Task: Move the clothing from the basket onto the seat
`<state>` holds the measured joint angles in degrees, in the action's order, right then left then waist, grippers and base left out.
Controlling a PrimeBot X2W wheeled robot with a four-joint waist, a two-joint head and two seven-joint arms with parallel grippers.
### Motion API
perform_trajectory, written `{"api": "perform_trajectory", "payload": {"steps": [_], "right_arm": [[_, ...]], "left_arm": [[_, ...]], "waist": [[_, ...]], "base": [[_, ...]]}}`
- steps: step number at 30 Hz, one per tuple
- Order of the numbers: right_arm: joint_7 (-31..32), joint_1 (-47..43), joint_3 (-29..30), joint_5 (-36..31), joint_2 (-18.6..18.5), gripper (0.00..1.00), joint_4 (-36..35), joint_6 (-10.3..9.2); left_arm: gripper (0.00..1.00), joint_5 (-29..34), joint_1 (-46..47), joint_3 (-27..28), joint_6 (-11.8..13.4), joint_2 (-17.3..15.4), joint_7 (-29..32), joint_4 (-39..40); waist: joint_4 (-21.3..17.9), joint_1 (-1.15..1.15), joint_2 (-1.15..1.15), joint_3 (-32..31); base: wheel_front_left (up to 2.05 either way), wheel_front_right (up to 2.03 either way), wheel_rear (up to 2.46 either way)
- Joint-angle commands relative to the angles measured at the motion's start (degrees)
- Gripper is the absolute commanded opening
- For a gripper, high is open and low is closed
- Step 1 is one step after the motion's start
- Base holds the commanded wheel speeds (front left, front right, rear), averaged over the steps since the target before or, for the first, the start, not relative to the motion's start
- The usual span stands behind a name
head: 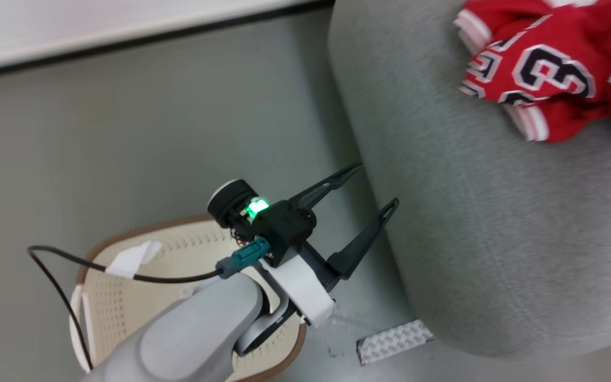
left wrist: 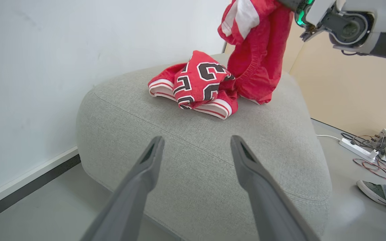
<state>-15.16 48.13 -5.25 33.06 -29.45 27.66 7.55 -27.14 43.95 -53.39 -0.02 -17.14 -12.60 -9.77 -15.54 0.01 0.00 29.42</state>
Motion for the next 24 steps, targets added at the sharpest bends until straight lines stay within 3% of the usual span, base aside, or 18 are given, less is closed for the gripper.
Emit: {"api": "perform_trajectory", "payload": {"steps": [1,10,12,14,24], "right_arm": [[0.1,1.3,-0.5,1.0,-0.9,0.0,1.8,-0.11],[6.5,5.7,-9.2,5.5,-2.7,0.0,13.0,-0.11],[9.5,6.4,-11.8,6.7,-2.7,0.44,14.7,-0.11],[12.8,7.3,-13.6,8.6,-3.0,0.98,16.5,-0.11],[19.9,7.1,-20.1,13.8,-4.5,1.0,20.3,-0.11]], "left_arm": [[1.0,0.7,1.0,0.0,-0.3,-0.1,0.0,0.1],[1.0,1.0,2.8,-0.1,-0.9,0.8,-1.0,-1.5],[1.0,0.8,2.8,0.0,-0.9,1.0,-1.3,-2.0],[1.0,0.6,2.7,0.1,-1.1,1.3,-1.5,-2.5],[1.0,0.2,0.2,0.6,-1.1,3.0,-2.4,-4.9]], "waist": [[2.4,-0.01,0.0,3.7],[4.1,-0.01,0.0,6.3],[4.3,-0.01,0.0,6.1],[4.4,-0.01,0.0,5.7],[5.0,-0.01,0.0,-0.2]], "base": [[0.0,0.0,0.0],[0.0,0.0,0.0],[0.0,0.0,0.0],[0.0,0.0,0.0],[0.0,0.0,0.0]]}}
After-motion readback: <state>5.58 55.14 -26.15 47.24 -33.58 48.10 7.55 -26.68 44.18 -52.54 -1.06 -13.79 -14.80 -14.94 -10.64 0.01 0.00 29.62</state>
